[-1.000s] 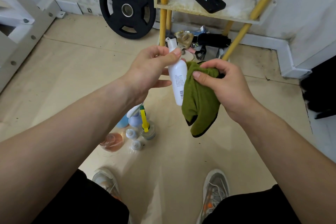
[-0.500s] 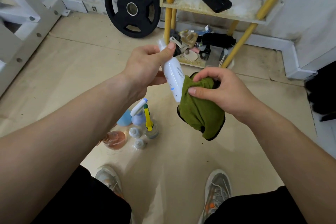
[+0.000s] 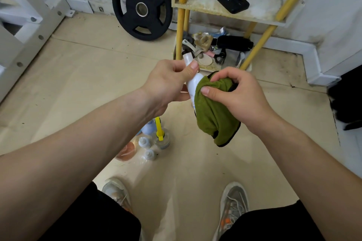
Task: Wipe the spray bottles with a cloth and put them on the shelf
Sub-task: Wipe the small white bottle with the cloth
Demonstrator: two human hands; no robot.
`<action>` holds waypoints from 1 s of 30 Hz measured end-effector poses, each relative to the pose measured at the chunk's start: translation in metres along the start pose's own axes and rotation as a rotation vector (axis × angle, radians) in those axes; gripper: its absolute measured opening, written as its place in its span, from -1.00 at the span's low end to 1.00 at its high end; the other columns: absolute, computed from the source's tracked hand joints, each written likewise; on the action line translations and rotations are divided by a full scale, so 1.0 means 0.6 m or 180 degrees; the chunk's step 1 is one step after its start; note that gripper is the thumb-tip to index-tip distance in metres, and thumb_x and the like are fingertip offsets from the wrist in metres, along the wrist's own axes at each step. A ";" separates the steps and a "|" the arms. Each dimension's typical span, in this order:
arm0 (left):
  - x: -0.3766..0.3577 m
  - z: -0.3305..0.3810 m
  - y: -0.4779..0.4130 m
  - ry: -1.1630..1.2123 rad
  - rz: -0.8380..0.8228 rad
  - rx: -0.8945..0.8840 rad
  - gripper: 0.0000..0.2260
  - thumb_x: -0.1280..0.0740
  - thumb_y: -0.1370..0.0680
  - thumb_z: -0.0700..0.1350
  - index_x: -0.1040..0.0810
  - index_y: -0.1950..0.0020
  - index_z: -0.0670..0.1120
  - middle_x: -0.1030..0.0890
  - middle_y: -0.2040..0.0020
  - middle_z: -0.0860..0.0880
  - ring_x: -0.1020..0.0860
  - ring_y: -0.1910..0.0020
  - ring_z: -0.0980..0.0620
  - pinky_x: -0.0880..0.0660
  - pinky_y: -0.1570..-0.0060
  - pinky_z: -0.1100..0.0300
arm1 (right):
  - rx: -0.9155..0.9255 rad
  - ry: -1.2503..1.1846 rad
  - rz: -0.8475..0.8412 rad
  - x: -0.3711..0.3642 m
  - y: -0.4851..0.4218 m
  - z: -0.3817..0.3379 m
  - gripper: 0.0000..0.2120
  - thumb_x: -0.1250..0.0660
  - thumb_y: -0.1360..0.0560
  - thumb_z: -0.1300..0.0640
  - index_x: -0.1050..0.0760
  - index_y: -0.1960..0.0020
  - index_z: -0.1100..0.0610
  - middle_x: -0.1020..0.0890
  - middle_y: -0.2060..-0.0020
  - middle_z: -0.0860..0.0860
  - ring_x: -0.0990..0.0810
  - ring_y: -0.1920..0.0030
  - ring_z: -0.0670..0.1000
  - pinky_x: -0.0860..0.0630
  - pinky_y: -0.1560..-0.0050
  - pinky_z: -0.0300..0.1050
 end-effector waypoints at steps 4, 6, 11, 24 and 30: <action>-0.002 0.007 0.000 -0.0220 -0.0065 -0.0138 -0.70 -0.27 -0.67 -0.04 -0.62 -0.11 -0.27 -0.65 0.14 -0.09 -0.62 0.29 0.06 -0.59 0.29 0.25 | -0.0070 -0.0297 0.0254 0.002 -0.001 0.008 -0.83 -0.61 -0.39 0.05 -0.63 0.13 -0.08 -0.69 0.15 -0.06 -0.69 0.06 -0.02 -0.67 0.01 0.06; -0.003 0.011 0.000 -0.0185 -0.0043 -0.0168 -0.69 -0.31 -0.65 -0.05 -0.60 -0.12 -0.31 -0.64 0.11 -0.12 -0.62 0.33 0.06 -0.60 0.28 0.24 | -0.0149 -0.0497 0.0413 0.007 -0.004 0.013 -0.83 -0.61 -0.41 0.09 -0.63 0.15 -0.08 -0.70 0.14 -0.04 -0.70 0.05 0.01 -0.67 0.02 0.02; 0.016 0.017 -0.009 0.0195 0.0351 0.0018 -0.65 -0.34 -0.63 -0.01 -0.55 -0.14 -0.32 -0.59 0.12 -0.15 -0.62 0.42 0.03 -0.60 0.33 0.21 | -0.0314 -0.0493 -0.0137 0.011 -0.010 0.017 -0.82 -0.60 -0.39 0.11 -0.64 0.13 -0.08 -0.68 0.22 -0.17 -0.68 0.10 -0.08 -0.63 0.10 -0.13; -0.002 -0.017 -0.005 0.0057 0.0135 0.0282 -0.68 -0.43 -0.56 0.05 -0.53 -0.05 -0.21 -0.61 0.08 -0.15 -0.65 0.28 -0.10 -0.67 0.20 0.02 | 0.0210 0.0734 0.0272 -0.006 0.006 -0.004 -0.76 -0.63 -0.33 -0.06 -0.59 0.14 -0.12 -0.62 0.17 -0.19 -0.56 0.07 -0.19 -0.44 0.17 -0.20; -0.011 -0.014 -0.003 -0.0180 -0.0113 0.0250 -0.70 -0.44 -0.54 0.10 -0.46 0.08 -0.10 -0.60 0.16 -0.08 -0.60 0.38 0.01 -0.63 0.23 0.13 | 0.0019 0.0046 0.0225 0.000 0.001 0.006 -0.82 -0.61 -0.39 0.00 -0.63 0.10 -0.10 -0.68 0.16 -0.09 -0.67 0.06 -0.05 -0.66 0.02 0.02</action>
Point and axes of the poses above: each hand's wrist, its own y-axis away from the middle knuckle, its own x-axis out of the back of the hand, z = x × y, the point moved 3 cm from there along -y, towards the middle knuckle
